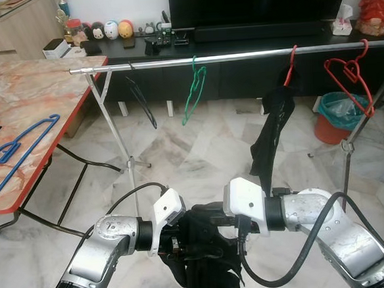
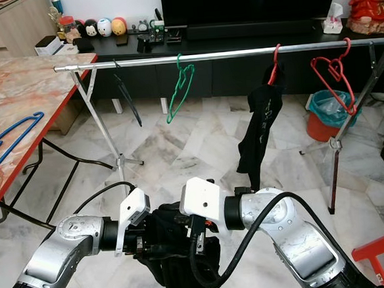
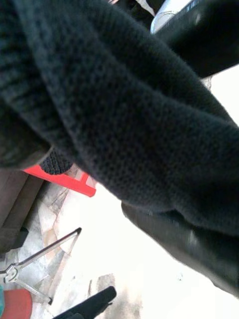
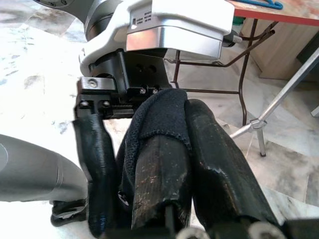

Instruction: Hang hanger

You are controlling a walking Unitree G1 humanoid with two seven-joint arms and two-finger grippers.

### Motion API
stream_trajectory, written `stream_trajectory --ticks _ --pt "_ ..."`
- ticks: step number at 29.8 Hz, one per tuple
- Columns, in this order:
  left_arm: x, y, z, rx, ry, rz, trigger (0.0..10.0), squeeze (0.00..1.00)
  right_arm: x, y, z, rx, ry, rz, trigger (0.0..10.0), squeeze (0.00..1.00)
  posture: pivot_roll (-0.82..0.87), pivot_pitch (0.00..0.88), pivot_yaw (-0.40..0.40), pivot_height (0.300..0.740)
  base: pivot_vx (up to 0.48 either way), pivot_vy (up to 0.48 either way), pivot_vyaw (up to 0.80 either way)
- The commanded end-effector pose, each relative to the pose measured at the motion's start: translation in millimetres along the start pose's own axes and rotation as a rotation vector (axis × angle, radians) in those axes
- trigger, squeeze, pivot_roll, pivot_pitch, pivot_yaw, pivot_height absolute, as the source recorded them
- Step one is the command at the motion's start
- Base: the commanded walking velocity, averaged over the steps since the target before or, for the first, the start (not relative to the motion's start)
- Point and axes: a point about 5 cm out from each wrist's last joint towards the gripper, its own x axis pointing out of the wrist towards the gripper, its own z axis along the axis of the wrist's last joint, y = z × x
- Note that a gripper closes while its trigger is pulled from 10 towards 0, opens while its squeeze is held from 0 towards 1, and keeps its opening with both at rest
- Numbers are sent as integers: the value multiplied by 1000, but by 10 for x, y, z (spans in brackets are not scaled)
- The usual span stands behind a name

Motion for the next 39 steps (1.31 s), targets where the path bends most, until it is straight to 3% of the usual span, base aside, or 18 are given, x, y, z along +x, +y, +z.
stream_trajectory --ticks 1,32,33,34,35,39 --pt "-4 -24 9 6 11 -12 0 0 19 -9 89 -40 -31 8 10000 0 29 24 28 740 0 0 0" --pt "2 -3 59 5 -27 -7 0 0 26 6 28 -33 -15 17 10000 0 33 0 28 740 0 0 0" --pt "0 -3 62 6 -29 -5 0 0 24 16 23 -28 -15 23 10000 749 34 1 28 740 0 0 0" --pt "0 -3 62 6 -29 -5 0 0 24 16 23 -28 -15 23 10000 749 34 1 28 740 0 0 0" --pt "-4 3 68 10 -33 2 0 0 21 28 23 -22 -18 32 10000 1000 33 4 27 740 0 0 0" --pt "-9 11 77 10 -41 10 0 0 13 46 8 -17 -13 41 10000 1000 33 10 27 740 0 0 0"
